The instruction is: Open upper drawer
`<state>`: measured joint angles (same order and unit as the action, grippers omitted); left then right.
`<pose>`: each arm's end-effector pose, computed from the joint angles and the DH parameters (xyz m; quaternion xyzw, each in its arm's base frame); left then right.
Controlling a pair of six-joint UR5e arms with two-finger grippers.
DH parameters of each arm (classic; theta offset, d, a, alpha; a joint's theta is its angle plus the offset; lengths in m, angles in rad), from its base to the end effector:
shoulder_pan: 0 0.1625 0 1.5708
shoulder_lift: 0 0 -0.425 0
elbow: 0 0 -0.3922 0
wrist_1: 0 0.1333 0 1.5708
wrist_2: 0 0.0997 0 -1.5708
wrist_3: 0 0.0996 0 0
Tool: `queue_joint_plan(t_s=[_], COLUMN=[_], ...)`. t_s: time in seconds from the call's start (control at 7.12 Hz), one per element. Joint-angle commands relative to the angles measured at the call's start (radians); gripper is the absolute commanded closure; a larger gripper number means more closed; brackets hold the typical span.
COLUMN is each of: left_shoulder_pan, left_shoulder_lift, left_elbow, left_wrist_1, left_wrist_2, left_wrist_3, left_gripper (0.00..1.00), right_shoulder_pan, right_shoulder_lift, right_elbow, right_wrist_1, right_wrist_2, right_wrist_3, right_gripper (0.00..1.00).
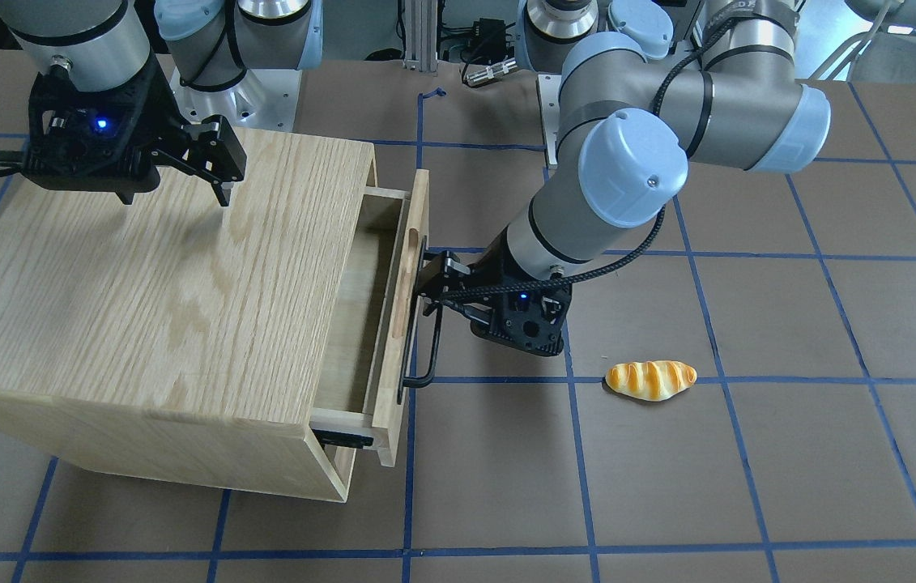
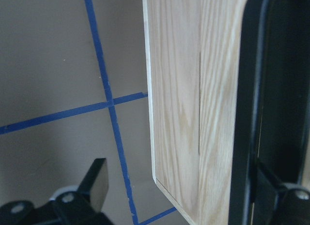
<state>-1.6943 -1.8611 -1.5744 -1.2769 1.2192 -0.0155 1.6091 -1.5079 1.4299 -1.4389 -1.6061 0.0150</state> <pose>-0.2398 -0.5715 0.3626 -0.0531 -0.9832 -0.0122 0.1745 0.1493 -0.5066 0.5125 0.0121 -0.9994 -0.0265 0.0184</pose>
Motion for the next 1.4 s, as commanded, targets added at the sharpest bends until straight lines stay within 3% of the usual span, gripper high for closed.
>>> queue_joint_plan(t_s=[0.0,0.14,0.7,1.26], left_shoulder_pan=[0.067,0.09,0.205,0.217], left_shoulder_lift=[0.028,0.037,0.069,0.094], left_elbow=[-0.003,0.002,-0.003,0.016], left_wrist_1=[-0.042,-0.077,-0.121,-0.16], left_wrist_2=[0.075,0.132,0.184,0.2], left_wrist_3=[0.017,0.019,0.019,0.019], left_gripper=[0.0,0.0,0.0,0.0], right_shoulder_pan=[0.0,0.0,0.0,0.0], right_shoulder_lift=[0.0,0.0,0.0,0.0], right_elbow=[0.0,0.0,0.0,0.0], right_wrist_1=[0.0,0.0,0.0,0.0], right_wrist_2=[0.0,0.0,0.0,0.0], right_wrist_3=[0.0,0.0,0.0,0.0], right_gripper=[0.0,0.0,0.0,0.0])
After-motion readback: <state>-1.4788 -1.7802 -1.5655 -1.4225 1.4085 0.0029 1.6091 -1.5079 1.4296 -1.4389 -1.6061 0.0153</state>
